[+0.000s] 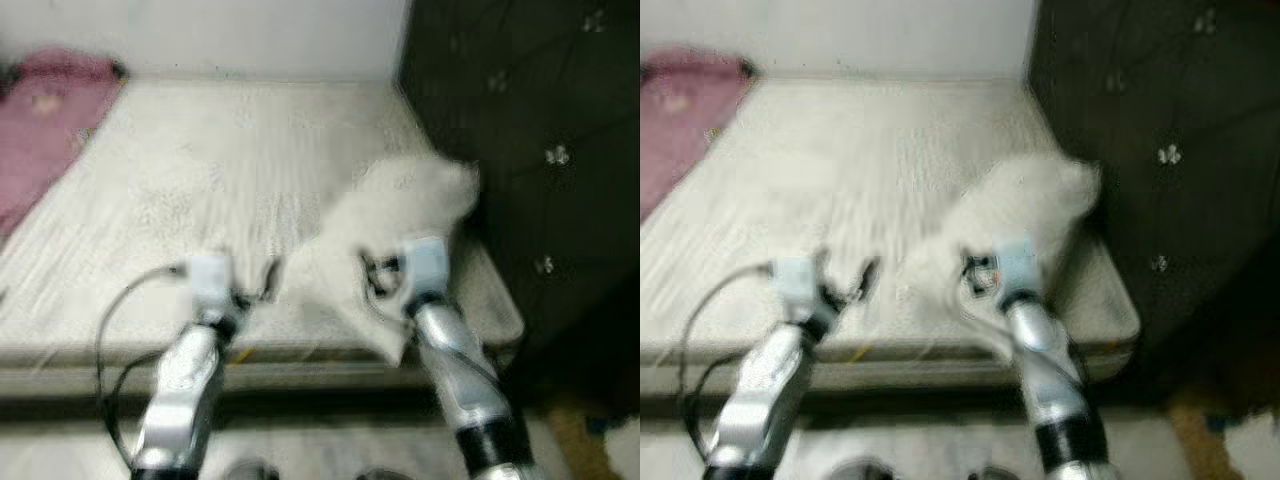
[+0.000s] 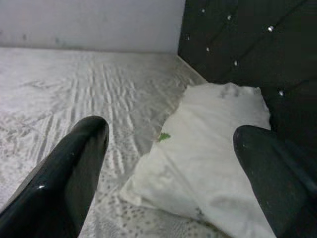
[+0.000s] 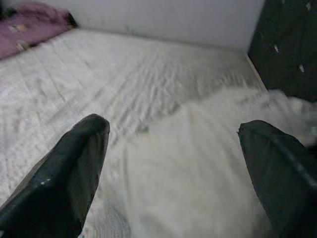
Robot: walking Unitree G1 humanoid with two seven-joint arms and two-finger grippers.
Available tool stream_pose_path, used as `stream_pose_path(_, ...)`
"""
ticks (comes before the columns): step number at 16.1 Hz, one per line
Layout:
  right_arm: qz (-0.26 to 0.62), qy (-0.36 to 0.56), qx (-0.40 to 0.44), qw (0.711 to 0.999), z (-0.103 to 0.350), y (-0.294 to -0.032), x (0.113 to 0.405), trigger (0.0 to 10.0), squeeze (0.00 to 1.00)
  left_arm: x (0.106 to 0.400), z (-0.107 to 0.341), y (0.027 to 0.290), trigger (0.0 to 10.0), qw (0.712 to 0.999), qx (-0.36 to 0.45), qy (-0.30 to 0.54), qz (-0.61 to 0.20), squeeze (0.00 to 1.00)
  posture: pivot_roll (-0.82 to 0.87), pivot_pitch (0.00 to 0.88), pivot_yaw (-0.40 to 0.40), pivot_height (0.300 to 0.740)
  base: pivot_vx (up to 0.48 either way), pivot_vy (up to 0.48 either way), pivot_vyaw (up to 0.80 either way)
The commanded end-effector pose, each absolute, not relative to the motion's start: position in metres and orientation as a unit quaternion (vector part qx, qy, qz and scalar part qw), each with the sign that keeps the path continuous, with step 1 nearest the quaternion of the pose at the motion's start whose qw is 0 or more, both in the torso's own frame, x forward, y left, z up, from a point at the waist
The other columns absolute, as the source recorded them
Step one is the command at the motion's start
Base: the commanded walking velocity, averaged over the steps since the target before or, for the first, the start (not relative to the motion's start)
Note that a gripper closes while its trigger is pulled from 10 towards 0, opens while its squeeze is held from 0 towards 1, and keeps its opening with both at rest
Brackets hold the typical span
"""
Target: Clean up the room
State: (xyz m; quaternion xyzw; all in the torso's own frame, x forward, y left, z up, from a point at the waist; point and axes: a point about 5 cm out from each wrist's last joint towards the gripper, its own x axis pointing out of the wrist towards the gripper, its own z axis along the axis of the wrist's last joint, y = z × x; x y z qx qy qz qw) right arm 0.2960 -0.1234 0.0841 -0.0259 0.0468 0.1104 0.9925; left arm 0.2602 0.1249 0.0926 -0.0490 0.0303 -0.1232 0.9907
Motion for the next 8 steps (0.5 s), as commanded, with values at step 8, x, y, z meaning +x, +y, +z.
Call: stream_pose_path(8, 0.126, 0.025, -0.046, 0.991, 0.0920, -0.1163, 0.3004, 10.0, 0.00, 0.2639, 0.1017, 0.1322, 10.0, 0.991, -0.060, -0.002, -0.123, 0.00, 0.04, 0.000, -0.028, 0.740, 0.075, 0.180, 0.00)
